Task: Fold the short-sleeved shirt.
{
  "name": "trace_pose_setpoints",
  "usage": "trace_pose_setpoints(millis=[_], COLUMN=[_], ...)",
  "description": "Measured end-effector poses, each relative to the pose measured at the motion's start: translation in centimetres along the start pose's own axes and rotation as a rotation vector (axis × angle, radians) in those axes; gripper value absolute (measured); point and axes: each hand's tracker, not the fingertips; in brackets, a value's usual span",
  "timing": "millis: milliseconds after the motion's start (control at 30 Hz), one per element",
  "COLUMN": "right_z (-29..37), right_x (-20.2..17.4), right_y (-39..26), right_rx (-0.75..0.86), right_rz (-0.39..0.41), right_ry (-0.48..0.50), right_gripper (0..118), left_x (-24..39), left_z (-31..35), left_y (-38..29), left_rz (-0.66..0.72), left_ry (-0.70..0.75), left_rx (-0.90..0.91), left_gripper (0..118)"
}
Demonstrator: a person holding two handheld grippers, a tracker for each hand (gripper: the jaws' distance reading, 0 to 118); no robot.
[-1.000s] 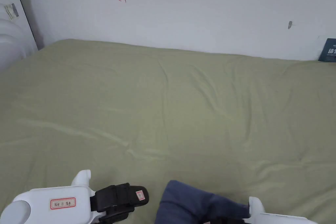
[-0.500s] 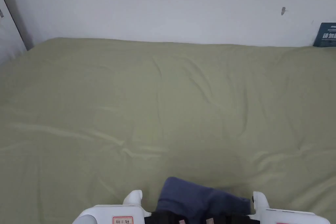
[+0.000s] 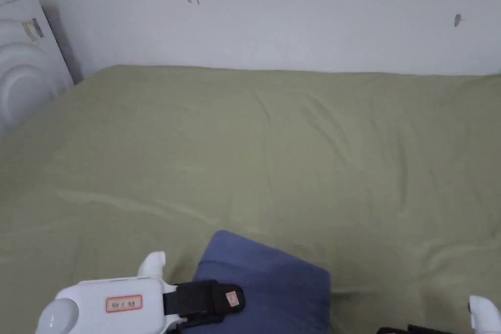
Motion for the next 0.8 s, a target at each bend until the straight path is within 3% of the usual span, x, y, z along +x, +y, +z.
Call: trace_pose_setpoints(millis=[133,300,533,567,600,633,667,700,733,767,800], right_z=[0.6,0.1,0.0,0.1,0.2,0.3,0.5,0.7,0.9,1.2,1.5], right_x=[-1.8,-3.0,-3.5,-3.4,-3.4,-3.5,-3.7,-3.9,-4.3,-4.6,-5.0], right_y=[0.3,-0.1,-0.9,-1.0,-1.0,-0.9,-0.8,-0.7,-0.5,-0.3,-0.1], right_rx=[0.004,-0.025,-0.052,-0.044,-0.039,-0.037,-0.037,-0.038,-0.041,-0.041,-0.036], right_rz=[0.047,0.071,0.078,0.070,0.064,0.059,0.058,0.062,0.071,0.086,0.097], right_ry=[-0.017,-0.057,-0.129,-0.133,-0.144,-0.152,-0.165,-0.175,-0.178,-0.179,-0.174], right_gripper=[0,0,0,0,0,0,0,0,0,0,0], left_x=[-2.5,-5.7,-15.1,-17.1,-18.4,-19.3,-20.2,-20.7,-20.7,-20.4,-19.6], left_z=[8.2,16.8,22.5,22.3,21.6,21.0,20.6,21.2,22.1,22.9,23.8], left_y=[7.0,14.3,17.0,17.0,16.6,16.3,15.6,15.2,14.8,14.7,14.7], left_rz=[-0.081,-0.100,0.121,0.123,0.127,0.116,0.093,0.087,0.122,0.147,0.159], left_ry=[0.117,0.310,0.618,0.653,0.753,0.845,0.962,0.996,0.848,0.804,0.854], left_rx=[0.067,-0.003,-0.062,-0.073,-0.085,-0.095,-0.097,-0.083,0.001,0.049,0.061], left_gripper=[26,26,26,30,47,86,106,110,110,110,110])
